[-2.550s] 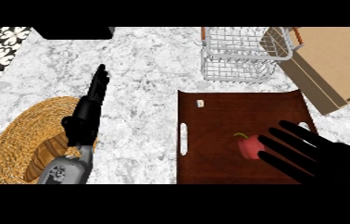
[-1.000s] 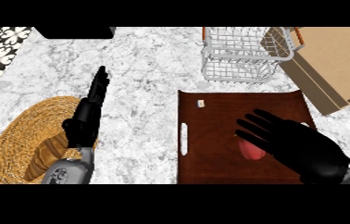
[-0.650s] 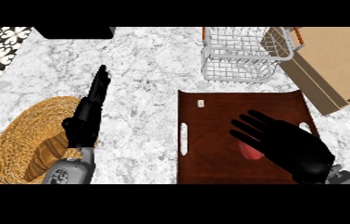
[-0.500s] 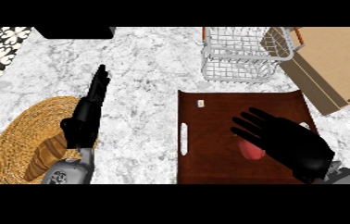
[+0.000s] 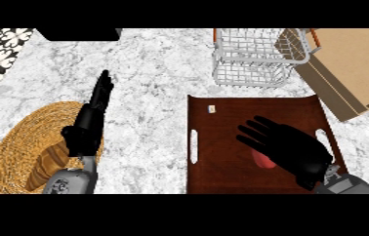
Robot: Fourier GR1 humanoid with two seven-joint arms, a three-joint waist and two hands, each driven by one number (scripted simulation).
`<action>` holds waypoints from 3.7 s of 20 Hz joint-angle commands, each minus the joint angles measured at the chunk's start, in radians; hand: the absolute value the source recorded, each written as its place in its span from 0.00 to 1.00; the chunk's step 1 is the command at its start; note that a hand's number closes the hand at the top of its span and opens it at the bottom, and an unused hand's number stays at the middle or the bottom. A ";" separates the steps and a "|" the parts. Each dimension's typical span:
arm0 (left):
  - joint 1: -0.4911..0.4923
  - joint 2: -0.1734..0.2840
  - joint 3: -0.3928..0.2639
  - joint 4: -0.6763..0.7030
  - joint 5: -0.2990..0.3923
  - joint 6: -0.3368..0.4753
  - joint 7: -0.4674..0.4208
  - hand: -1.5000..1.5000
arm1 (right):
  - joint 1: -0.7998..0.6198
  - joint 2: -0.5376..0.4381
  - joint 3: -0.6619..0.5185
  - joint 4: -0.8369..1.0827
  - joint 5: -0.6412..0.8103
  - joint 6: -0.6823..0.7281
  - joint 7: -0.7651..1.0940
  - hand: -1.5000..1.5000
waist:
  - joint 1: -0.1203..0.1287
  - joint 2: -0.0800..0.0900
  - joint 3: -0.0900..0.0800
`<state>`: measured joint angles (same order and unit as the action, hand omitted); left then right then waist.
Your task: Pick the bell pepper from the tray and place it in the tiered basket
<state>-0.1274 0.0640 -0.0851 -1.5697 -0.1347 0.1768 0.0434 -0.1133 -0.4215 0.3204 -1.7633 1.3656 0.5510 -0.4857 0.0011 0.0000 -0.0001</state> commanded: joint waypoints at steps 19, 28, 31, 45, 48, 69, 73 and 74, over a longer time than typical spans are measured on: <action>-0.059 0.004 0.054 0.042 -0.002 -0.033 -0.001 0.50 | -0.024 0.111 -0.024 0.201 0.089 -0.391 -0.109 1.00 | 0.002 0.001 0.000; 0.000 -0.012 0.027 -0.004 -0.016 -0.017 0.004 0.50 | 0.018 0.415 -0.116 0.218 0.278 -0.060 0.632 1.00 | -0.004 -0.001 -0.006; -0.035 -0.027 0.013 -0.008 -0.029 -0.007 0.016 0.50 | -0.028 0.418 -0.066 0.179 0.213 -0.019 0.870 1.00 | 0.013 -0.002 0.000; -0.024 -0.038 -0.009 0.008 -0.052 0.001 0.009 0.50 | -0.566 0.421 0.091 -0.049 -0.093 0.206 1.666 1.00 | 0.025 -0.008 -0.002; -0.014 -0.035 -0.009 0.018 -0.035 -0.020 0.008 0.50 | -0.678 0.421 0.041 -0.058 -0.153 0.262 1.727 1.00 | 0.025 -0.010 -0.003; -0.062 -0.063 -0.021 0.064 -0.049 0.031 -0.006 0.50 | -1.086 0.403 -0.304 0.402 -0.178 -0.014 1.617 1.00 | 0.011 0.005 -0.001; -0.056 -0.021 0.024 0.034 -0.034 -0.015 0.007 0.50 | -1.136 0.309 -0.390 0.470 -0.193 0.016 1.511 1.00 | 0.009 0.002 0.000; -0.017 -0.013 0.053 0.076 0.000 -0.031 -0.068 0.50 | -1.095 0.306 -0.366 0.445 -0.169 0.020 1.515 1.00 | 0.005 0.002 -0.001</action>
<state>-0.1613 0.0337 -0.0658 -1.5258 -0.1620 0.1631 0.0287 -1.2127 -0.0708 -0.0274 -1.3611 1.1715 0.6066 1.0094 0.0126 0.0019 -0.0010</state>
